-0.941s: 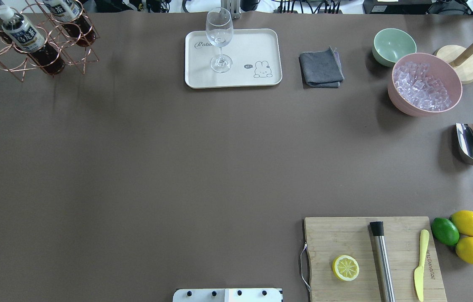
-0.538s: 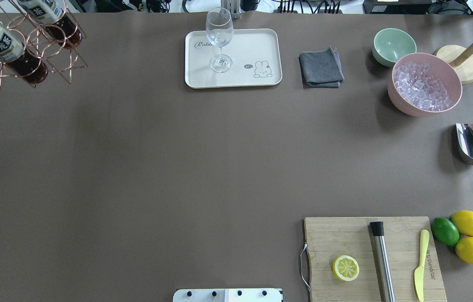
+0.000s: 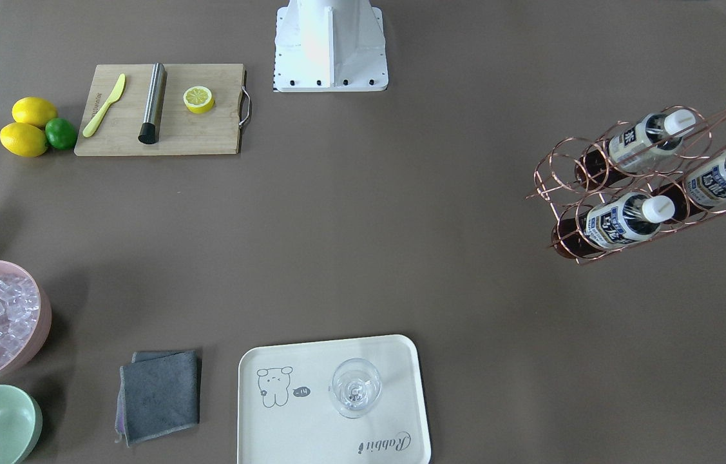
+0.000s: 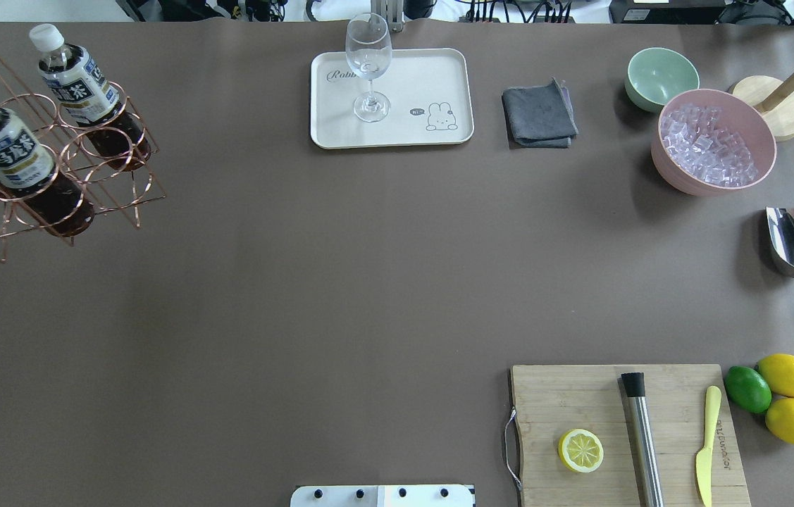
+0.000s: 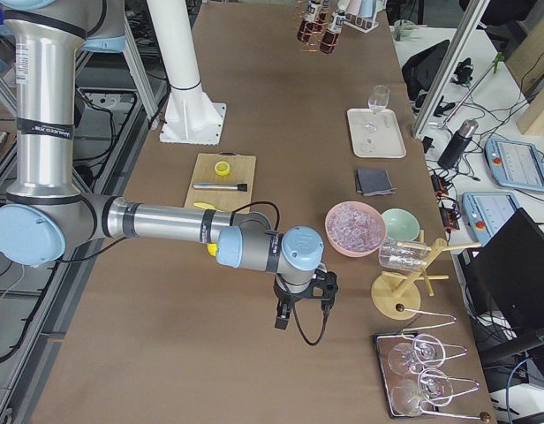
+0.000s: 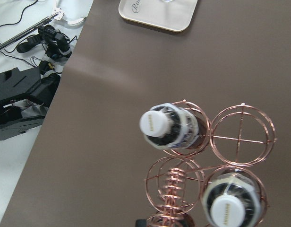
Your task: Take tea from basket to plate
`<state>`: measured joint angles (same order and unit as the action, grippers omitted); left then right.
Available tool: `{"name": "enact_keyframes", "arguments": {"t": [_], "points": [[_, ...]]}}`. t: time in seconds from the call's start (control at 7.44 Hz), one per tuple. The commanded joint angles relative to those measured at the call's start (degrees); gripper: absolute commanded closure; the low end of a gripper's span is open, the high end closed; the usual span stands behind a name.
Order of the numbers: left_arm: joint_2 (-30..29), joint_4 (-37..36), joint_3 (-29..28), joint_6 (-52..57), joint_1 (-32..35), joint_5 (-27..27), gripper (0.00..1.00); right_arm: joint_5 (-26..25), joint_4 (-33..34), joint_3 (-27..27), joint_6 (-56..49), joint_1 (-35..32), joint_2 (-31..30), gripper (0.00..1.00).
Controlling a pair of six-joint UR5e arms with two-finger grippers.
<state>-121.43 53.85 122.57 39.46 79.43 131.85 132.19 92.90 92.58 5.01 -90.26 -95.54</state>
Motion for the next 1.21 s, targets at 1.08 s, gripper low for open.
{"name": "enact_keyframes", "arguments": {"t": [1.08], "points": [[-19.0,15.9,-6.3,-29.1,-38.5,-8.7,1.00,0.0,0.0,-0.6,0.0,0.0,0.0,0.00]]}}
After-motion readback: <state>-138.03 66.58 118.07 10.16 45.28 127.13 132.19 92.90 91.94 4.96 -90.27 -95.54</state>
